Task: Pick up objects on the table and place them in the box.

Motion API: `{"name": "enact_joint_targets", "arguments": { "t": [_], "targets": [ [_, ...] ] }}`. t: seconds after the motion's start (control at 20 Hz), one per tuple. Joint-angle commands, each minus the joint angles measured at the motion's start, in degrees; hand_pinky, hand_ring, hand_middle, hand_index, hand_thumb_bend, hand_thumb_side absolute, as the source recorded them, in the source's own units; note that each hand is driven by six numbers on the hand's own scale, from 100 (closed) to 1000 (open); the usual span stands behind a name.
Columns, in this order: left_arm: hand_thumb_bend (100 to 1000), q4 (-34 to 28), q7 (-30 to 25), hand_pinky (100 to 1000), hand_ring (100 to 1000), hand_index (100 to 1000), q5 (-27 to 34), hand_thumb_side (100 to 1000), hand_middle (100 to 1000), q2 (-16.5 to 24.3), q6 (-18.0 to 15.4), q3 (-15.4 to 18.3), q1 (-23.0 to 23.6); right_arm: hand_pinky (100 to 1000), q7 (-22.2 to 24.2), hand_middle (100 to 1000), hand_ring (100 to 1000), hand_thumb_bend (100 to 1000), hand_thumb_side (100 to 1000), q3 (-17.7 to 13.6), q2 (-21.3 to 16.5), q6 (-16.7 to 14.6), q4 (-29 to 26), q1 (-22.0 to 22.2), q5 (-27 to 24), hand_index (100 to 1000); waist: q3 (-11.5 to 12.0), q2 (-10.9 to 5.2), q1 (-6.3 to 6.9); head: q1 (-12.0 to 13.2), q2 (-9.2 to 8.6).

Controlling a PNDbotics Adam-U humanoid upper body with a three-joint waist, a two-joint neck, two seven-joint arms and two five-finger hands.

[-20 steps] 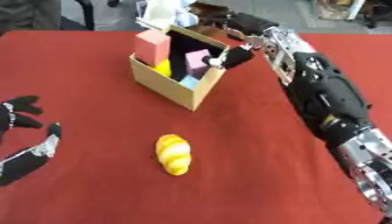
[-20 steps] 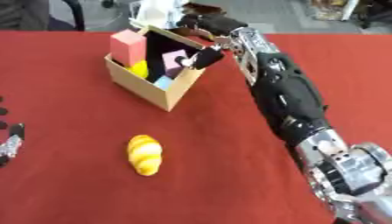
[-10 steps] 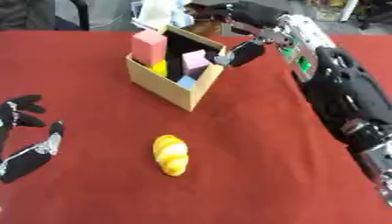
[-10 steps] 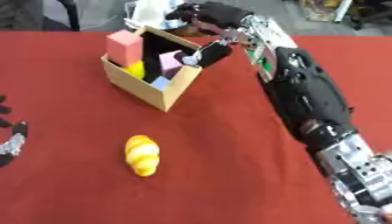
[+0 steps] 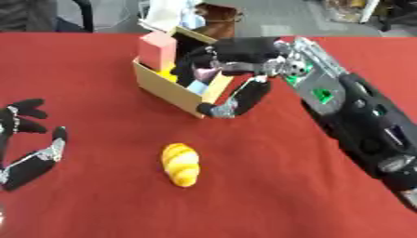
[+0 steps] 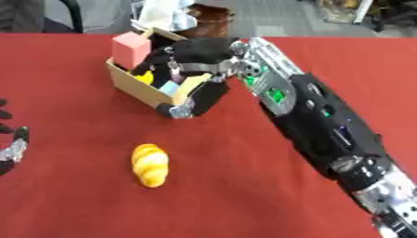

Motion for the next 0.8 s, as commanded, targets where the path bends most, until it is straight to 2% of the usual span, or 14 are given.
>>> {"name": "enact_joint_targets", "arguments": {
  "t": [0.05, 0.3, 0.6, 0.8],
  "targets": [
    [265, -0.5, -0.2, 674, 553, 815, 0.0, 134, 604, 0.9, -0.2, 0.4, -0.6, 853, 4.1, 858, 829, 193, 594, 0.1, 2.5, -4.7, 1.9, 0.0, 3.2, 970, 0.2, -1.72, -0.25, -0.1, -0.33],
    [264, -0.6, -0.4, 674, 553, 816, 0.0, 134, 605, 0.9, -0.2, 0.3, -1.0, 857, 1.8, 860, 835, 218, 584, 0.2, 5.0, -8.2, 5.6, 1.8, 11.8, 969, 0.3, -1.59, -0.05, -0.1, -0.41],
    [264, -0.5, -0.7, 675, 554, 817, -0.1, 134, 606, 0.9, -0.2, 0.3, -1.1, 859, -1.8, 862, 838, 248, 586, 0.2, 6.0, -11.0, 9.0, 3.0, 18.1, 970, 0.3, -1.48, -0.04, -0.3, -0.49],
    [263, -0.5, -0.8, 675, 555, 817, -0.1, 134, 606, 0.9, -0.2, 0.3, -1.1, 857, -3.2, 859, 836, 302, 557, -0.1, 5.8, -9.8, 11.0, 3.9, 20.6, 966, 0.3, -1.37, 0.00, -0.2, -0.73]
  ]
}}
